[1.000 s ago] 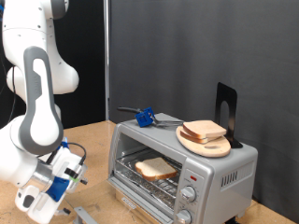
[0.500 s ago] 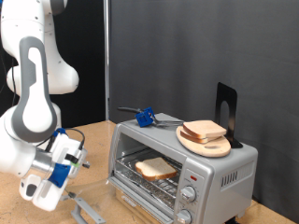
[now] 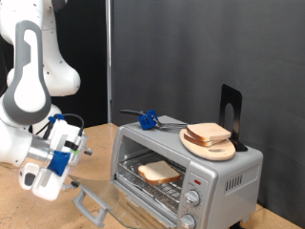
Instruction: Make a piece of toast with the oven
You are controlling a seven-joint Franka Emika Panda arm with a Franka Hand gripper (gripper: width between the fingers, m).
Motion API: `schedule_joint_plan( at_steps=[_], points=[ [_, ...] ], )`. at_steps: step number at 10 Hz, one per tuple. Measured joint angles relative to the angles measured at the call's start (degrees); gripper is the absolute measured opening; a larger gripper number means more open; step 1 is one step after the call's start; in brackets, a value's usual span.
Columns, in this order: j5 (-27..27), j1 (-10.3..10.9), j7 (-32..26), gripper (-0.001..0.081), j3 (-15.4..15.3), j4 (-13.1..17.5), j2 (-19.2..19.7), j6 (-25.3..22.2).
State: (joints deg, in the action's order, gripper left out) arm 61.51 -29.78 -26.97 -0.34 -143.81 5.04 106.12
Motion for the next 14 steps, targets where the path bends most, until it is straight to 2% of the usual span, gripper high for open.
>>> schedule_joint_plan(
  at_steps=[3,7,8,11,14],
  points=[
    [1.9,0.2,1.2,0.0808,-0.9,-1.0,-4.4,-5.3],
    [5.0,1.3,4.3,0.0808,-3.7,-5.5,-12.1,-6.1],
    [6.9,1.8,4.9,0.0808,-4.6,-7.0,-14.1,-5.6],
    [11.3,4.0,6.7,0.0808,-9.5,-12.1,-18.7,3.1],
    [11.1,3.6,6.8,0.0808,-9.5,-13.1,-19.1,4.2]
  ],
)
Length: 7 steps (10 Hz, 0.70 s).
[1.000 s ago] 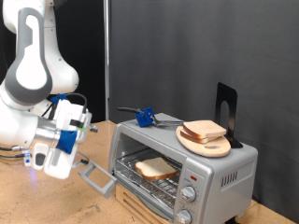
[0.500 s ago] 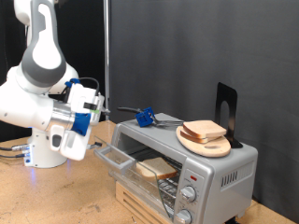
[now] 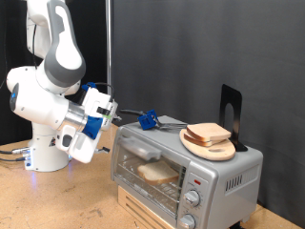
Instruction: Make a piece of toast with the oven
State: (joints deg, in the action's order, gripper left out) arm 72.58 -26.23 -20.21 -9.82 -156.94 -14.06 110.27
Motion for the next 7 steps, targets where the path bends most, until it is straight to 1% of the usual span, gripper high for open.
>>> schedule_joint_plan(
  at_steps=[3,6,7],
  points=[
    [-1.1,-1.4,0.3,0.0808,1.2,0.5,0.1,-0.5],
    [-3.5,-2.9,1.1,0.0808,2.8,2.0,0.8,-0.8],
    [-3.7,-3.1,1.1,0.0808,3.2,2.7,1.7,-1.2]
  ],
)
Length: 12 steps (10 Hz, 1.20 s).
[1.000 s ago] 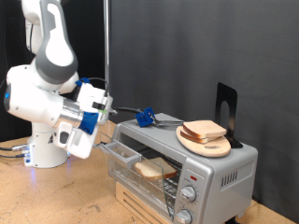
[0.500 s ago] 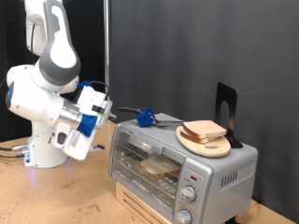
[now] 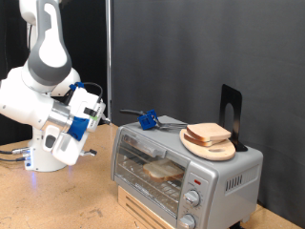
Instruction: Make a piece of toast with the oven
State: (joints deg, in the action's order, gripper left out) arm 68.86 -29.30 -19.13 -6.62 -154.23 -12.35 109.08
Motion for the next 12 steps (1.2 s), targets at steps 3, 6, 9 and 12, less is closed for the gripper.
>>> schedule_joint_plan(
  at_steps=[3,6,9,12],
  points=[
    [-5.8,-0.6,-0.2,0.0808,1.7,1.0,0.4,-7.3],
    [-10.1,-2.2,-0.2,0.0808,3.9,6.7,5.6,-10.2],
    [-8.1,-2.2,-1.0,0.0808,3.8,13.3,13.0,-9.3],
    [-2.4,-1.4,-2.2,0.0808,2.0,18.0,18.3,-1.0]
  ],
)
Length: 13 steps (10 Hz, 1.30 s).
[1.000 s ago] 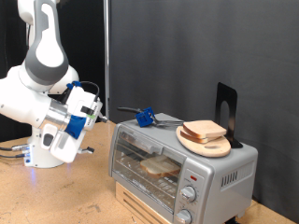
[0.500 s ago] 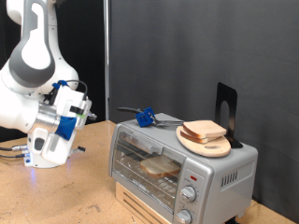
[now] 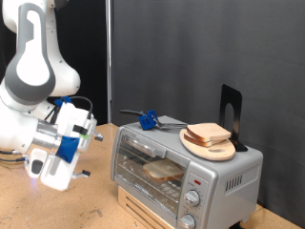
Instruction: Make a piece of toast with the oven
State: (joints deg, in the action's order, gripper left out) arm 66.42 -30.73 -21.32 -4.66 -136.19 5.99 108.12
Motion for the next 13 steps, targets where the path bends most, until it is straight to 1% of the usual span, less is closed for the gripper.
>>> schedule_joint_plan(
  at_steps=[1,2,3,4,6,7,8,9,10,11,12,13],
  points=[
    [0.9,0.2,0.0,0.0808,-0.5,1.4,1.8,1.6],
    [0.6,0.1,0.0,0.0808,-0.5,1.4,1.7,0.9],
    [0.1,0.0,0.3,0.0808,-0.5,1.7,1.9,-1.1],
    [-0.3,0.0,1.1,0.0808,-0.5,3.0,2.6,-3.5],
    [-1.1,0.2,3.5,0.0808,-1.2,8.3,6.3,-6.6],
    [-1.5,0.4,3.8,0.0808,-1.8,11.0,8.6,-7.0],
    [-1.6,0.6,3.8,0.0808,-2.3,13.4,10.7,-6.8],
    [-1.6,1.2,3.9,0.0808,-2.8,15.5,12.7,-5.5],
    [0.1,2.0,4.3,0.0808,-3.3,17.0,14.3,-1.5],
    [1.1,3.0,4.6,0.0808,-3.5,17.8,15.4,1.3],
    [0.9,2.8,4.6,0.0808,-3.4,17.8,15.4,0.0],
    [0.5,2.5,4.9,0.0808,-3.4,18.0,15.5,-2.9]
  ],
)
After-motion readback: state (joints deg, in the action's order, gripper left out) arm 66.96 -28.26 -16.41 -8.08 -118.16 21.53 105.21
